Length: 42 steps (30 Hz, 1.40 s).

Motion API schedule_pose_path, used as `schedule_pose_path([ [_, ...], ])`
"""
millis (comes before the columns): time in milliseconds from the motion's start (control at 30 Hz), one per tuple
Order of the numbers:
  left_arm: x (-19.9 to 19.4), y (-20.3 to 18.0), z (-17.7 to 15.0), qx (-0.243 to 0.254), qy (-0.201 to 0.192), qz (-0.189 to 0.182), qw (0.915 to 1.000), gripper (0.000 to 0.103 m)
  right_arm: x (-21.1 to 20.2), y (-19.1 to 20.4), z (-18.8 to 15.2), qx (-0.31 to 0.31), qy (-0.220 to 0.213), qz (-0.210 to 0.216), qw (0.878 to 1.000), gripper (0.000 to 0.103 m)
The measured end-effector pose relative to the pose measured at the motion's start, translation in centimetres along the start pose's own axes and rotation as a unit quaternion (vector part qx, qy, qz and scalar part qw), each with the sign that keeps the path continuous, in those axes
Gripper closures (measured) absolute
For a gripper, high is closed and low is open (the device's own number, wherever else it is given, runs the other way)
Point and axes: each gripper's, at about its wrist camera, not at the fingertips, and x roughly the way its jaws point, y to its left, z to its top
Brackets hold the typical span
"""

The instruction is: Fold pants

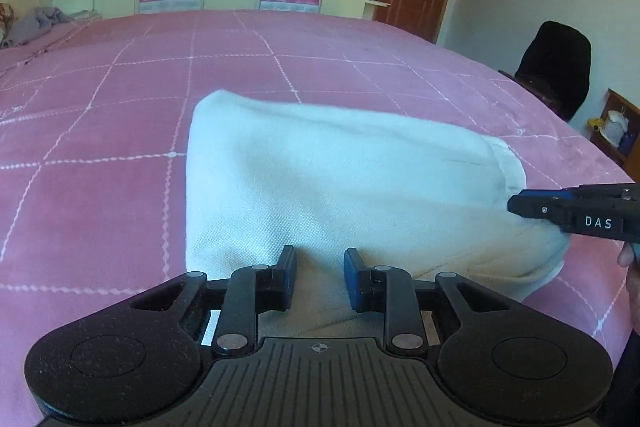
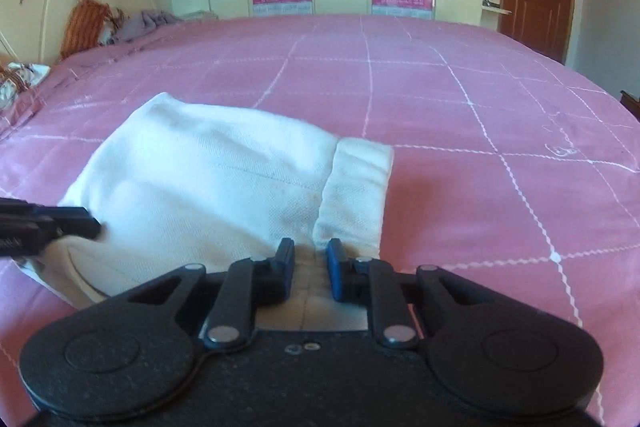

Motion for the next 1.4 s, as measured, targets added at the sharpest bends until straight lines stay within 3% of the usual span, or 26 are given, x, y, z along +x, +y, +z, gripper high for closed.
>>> schedule_pose_path([
  [67,-0.6,0.1,1.7,0.006,-0.03,0.004,0.9995,0.076,-1.2,-0.5,1.4,0.011,-0.027,0.017,0.999,0.085],
  [133,0.5,0.1,3.6,0.024,-0.035,0.019,0.9989,0.076,-1.6,-0.7,3.1,0.012,-0.064,0.021,0.998,0.084],
  [200,2.2,0.5,5.3,0.021,-0.032,0.029,0.9988,0.076,-0.7,-0.7,4.9,0.012,-0.074,0.021,0.997,0.084],
  [300,6.4,0.9,6.0,0.019,0.022,0.037,0.9989,0.073,2.1,-0.8,6.6,0.002,-0.055,0.006,0.998,0.083],
  [367,8.0,0.3,5.0,0.033,0.028,0.039,0.9983,0.072,6.2,-1.1,6.0,0.004,0.022,-0.012,1.0,0.082],
  [500,7.7,-0.4,4.7,0.038,0.02,0.048,0.9979,0.072,6.8,-1.5,4.1,0.006,-0.006,-0.011,1.0,0.078],
  [700,5.2,-1.2,4.3,0.059,0.012,0.054,0.9967,0.068,5.1,-0.7,4.0,-0.009,-0.016,-0.02,1.0,0.075],
  [733,4.0,-1.6,4.0,0.068,0.003,0.047,0.9966,0.063,4.3,-0.7,4.0,-0.013,-0.022,-0.016,1.0,0.072],
  [800,1.9,-2.8,2.6,0.083,-0.011,0.038,0.9957,0.041,2.7,-0.2,3.5,-0.022,-0.034,-0.002,0.999,0.073],
  [867,-0.1,-3.9,0.5,0.101,-0.011,0.037,0.9941,0.042,1.1,0.2,2.2,-0.024,-0.027,0.019,0.999,0.071],
  [967,-4.0,-3.2,-1.7,0.084,-0.057,0.041,0.994,0.041,-1.7,0.9,-0.2,-0.046,-0.031,0.009,0.998,0.071],
  [1033,-5.8,-1.0,-1.8,0.051,-0.079,0.053,0.9942,0.027,-4.7,-0.4,-0.9,-0.01,-0.062,0.011,0.998,0.043],
  [1067,-6.1,0.2,-1.6,0.035,-0.082,0.05,0.9948,0.019,-5.9,-1.6,-1.1,0.026,-0.077,0.014,0.997,0.017],
  [1133,-5.8,3.0,-0.7,0.001,-0.069,0.035,0.997,0.019,-6.7,-5.3,-1.2,0.117,-0.075,0.061,0.988,0.019],
  [1200,-4.1,6.2,0.2,-0.06,-0.036,-0.007,0.9975,0.019,-4.8,-9.2,-1.2,0.216,-0.031,0.123,0.968,0.028],
  [1267,-2.0,9.2,0.6,-0.134,0.007,-0.071,0.9884,0.022,-2.3,-11.9,-1.5,0.291,0.0,0.178,0.94,0.028],
  [1300,-1.0,10.2,0.5,-0.157,0.023,-0.089,0.9833,0.031,-0.9,-12.8,-1.5,0.314,0.018,0.204,0.927,0.029],
  [1400,2.4,12.3,-0.3,-0.218,0.068,-0.162,0.9599,0.037,2.6,-13.4,-1.6,0.33,0.065,0.238,0.911,0.03],
])
